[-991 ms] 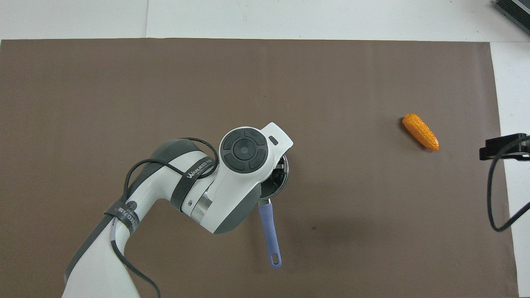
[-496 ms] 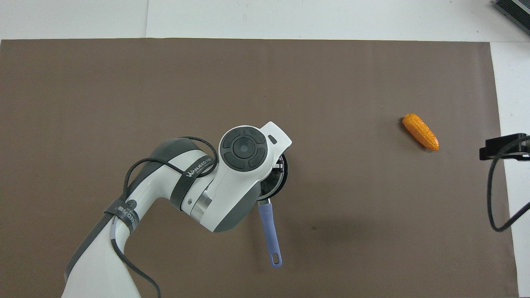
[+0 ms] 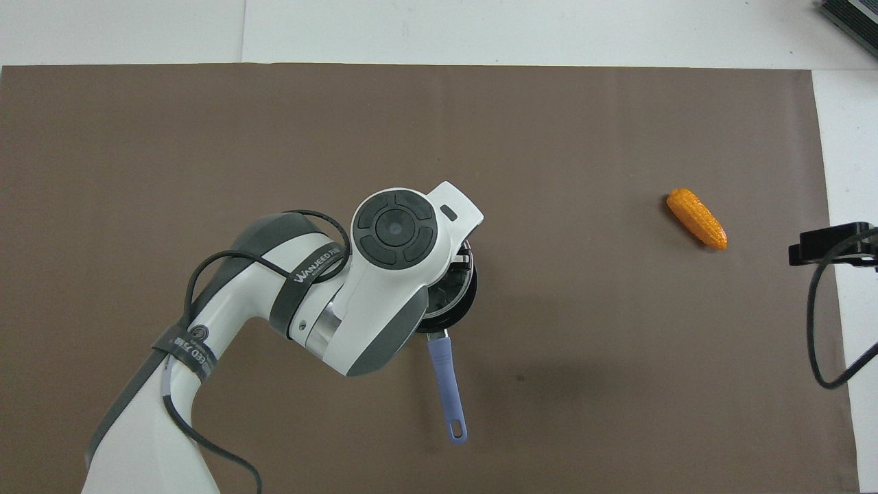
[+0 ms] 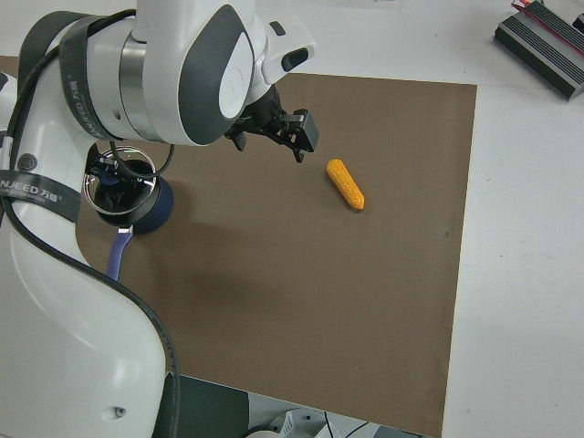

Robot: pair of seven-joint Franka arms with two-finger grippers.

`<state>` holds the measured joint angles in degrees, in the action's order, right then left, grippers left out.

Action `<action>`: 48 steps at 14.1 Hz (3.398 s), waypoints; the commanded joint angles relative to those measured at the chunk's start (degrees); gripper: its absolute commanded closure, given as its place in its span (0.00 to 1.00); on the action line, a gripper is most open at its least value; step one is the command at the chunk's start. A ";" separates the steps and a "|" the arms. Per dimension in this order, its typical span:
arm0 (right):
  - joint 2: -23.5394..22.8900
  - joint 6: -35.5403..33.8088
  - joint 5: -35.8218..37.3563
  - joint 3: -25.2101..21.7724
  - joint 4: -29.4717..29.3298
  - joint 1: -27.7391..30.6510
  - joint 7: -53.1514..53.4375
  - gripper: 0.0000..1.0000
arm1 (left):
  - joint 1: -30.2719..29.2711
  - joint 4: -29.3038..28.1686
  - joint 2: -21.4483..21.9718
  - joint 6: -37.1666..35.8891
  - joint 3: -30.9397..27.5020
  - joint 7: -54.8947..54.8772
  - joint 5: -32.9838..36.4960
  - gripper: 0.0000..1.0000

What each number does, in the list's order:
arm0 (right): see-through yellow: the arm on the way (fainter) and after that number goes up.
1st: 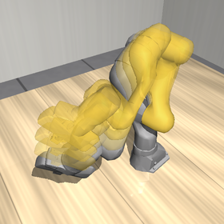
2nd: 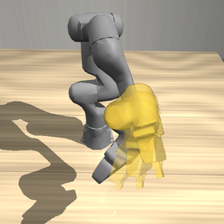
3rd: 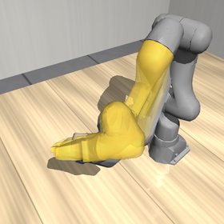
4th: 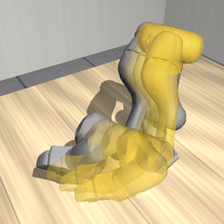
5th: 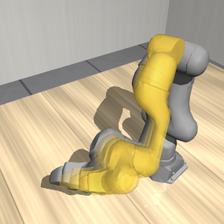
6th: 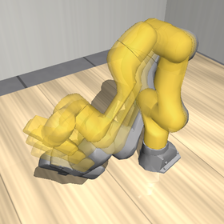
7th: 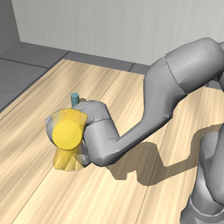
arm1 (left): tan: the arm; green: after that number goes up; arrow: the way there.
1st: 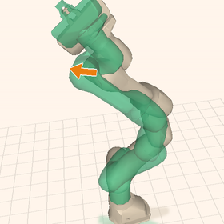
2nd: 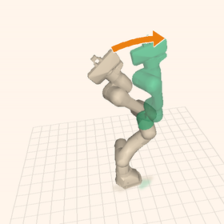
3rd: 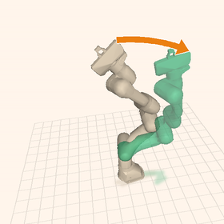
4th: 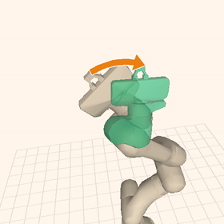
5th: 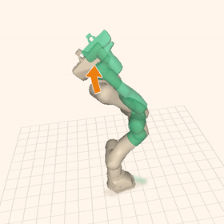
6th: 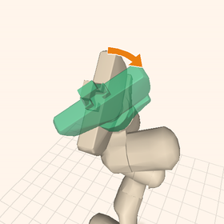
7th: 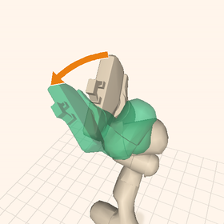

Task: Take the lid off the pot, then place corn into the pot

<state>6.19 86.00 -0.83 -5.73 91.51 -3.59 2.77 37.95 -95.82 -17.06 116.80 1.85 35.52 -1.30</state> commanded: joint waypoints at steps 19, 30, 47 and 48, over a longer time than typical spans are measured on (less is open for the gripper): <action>-29.92 51.02 -11.04 -0.16 15.44 6.75 -64.80 0.00 | -28.44 -7.27 9.76 -9.05 -0.35 -42.62 -0.64 1.00; -29.22 51.11 -11.12 -0.24 18.18 7.90 -67.90 1.00 | -38.47 -19.50 5.82 10.98 -0.35 -56.25 -7.93 1.00; -14.19 29.41 -3.49 0.28 9.30 -11.23 0.70 1.00 | -46.56 -18.72 0.89 15.21 -0.35 -64.44 -13.21 0.00; -13.93 28.71 -3.48 0.28 9.30 -13.70 4.40 1.00 | -45.78 -17.84 0.97 15.12 -0.35 -64.52 -12.42 0.00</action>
<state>-7.57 116.29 -6.26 -5.46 101.53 -13.49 -0.37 -8.74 -115.98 -15.22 131.20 1.53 -28.16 -13.47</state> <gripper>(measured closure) 0.639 0.176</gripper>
